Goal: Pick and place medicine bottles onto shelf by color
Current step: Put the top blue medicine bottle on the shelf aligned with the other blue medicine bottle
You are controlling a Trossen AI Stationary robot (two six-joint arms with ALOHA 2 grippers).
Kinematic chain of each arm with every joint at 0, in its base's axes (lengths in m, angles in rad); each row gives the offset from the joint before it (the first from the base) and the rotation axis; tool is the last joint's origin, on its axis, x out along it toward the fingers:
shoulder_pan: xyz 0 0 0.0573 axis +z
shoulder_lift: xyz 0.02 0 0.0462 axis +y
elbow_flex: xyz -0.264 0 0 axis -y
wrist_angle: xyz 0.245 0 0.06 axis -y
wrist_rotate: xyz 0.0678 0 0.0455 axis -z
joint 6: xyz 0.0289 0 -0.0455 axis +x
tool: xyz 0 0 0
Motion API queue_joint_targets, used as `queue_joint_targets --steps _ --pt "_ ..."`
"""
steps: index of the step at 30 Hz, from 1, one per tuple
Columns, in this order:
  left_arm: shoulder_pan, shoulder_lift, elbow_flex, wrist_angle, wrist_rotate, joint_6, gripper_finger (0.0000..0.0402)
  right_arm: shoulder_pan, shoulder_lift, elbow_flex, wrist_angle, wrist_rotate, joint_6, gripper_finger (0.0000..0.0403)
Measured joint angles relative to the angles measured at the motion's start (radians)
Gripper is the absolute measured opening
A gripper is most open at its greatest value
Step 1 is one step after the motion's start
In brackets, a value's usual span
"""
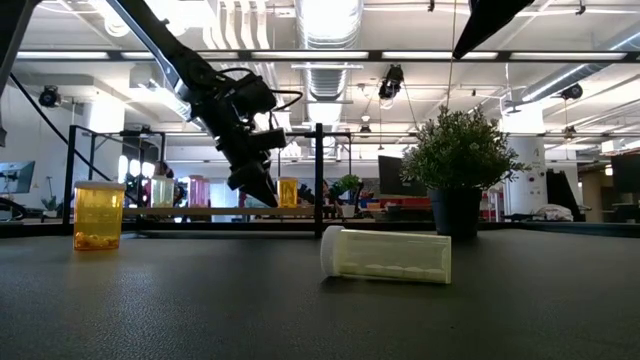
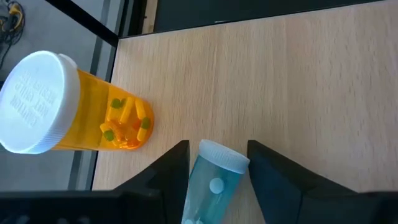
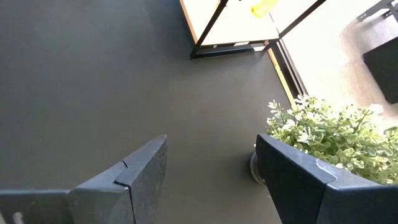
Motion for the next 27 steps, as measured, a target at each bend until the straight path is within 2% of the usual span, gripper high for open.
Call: queue_joint_targets --steps 6,12,17,21,27 --pt "0.001 0.000 0.003 0.000 -0.006 -0.001 0.0102 0.000 0.000 0.000 0.000 0.000 0.000 0.0235" --pt "-0.002 0.000 0.006 0.001 -0.005 -0.016 0.0099 0.000 0.000 0.000 0.000 0.000 0.000 0.0235" --pt "-0.022 -0.020 0.017 0.005 0.002 -0.121 0.0100 0.000 0.000 0.000 0.000 0.000 0.000 0.0235" --pt "-0.044 -0.053 0.008 0.065 0.012 -0.262 0.0100 0.000 0.000 0.000 0.000 0.000 0.000 0.0235" --pt "-0.071 -0.099 -0.118 0.343 0.017 -0.483 0.0100 0.000 0.000 0.000 0.000 0.000 0.000 0.0235"
